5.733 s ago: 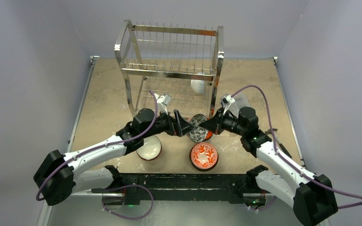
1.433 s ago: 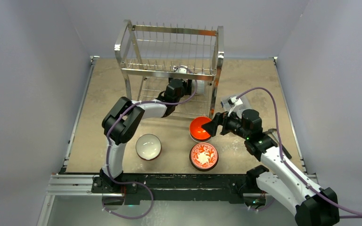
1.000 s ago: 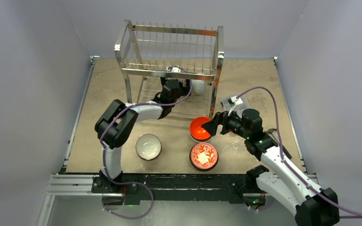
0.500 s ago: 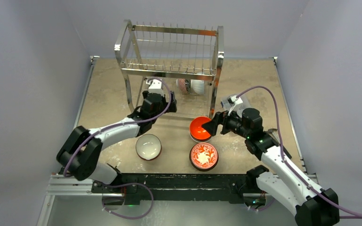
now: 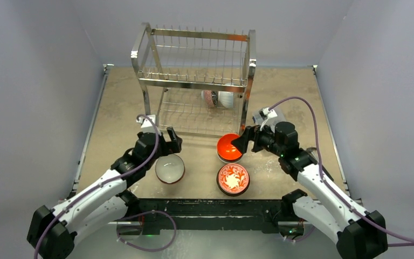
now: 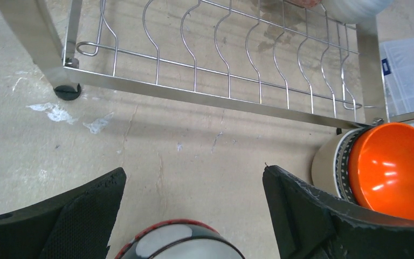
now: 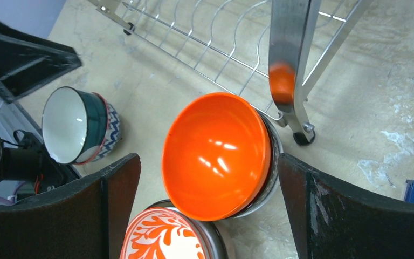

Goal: Load the bowls into the dish rack
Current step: Pick up the bowl from the center of the board.

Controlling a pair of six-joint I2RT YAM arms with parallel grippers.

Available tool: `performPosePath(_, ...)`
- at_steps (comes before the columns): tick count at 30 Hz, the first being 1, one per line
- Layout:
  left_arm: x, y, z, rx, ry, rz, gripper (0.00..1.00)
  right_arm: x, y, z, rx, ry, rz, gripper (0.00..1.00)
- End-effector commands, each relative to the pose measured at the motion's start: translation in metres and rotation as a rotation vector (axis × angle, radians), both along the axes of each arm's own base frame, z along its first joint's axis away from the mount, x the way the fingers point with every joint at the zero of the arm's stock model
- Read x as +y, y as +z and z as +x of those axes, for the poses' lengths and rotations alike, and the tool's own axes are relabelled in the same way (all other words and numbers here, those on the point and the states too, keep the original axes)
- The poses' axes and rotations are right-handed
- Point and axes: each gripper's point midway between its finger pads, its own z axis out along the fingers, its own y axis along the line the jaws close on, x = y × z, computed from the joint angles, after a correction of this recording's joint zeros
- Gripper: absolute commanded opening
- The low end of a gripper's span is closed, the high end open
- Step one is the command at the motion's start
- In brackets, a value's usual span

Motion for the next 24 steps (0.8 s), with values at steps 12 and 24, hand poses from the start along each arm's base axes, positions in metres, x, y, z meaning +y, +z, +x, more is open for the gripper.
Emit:
performPosePath(12, -0.015, 0.012, -0.022, 0.038, -0.071, -0.146, 0.92, -0.026, -0.026, 0.036, 0.077, -0.200, -0.160, 0.88)
performPosePath(24, -0.068, 0.029, -0.014, 0.033, -0.219, -0.348, 0.91, -0.015, -0.035, 0.032, 0.119, -0.143, -0.141, 0.35)
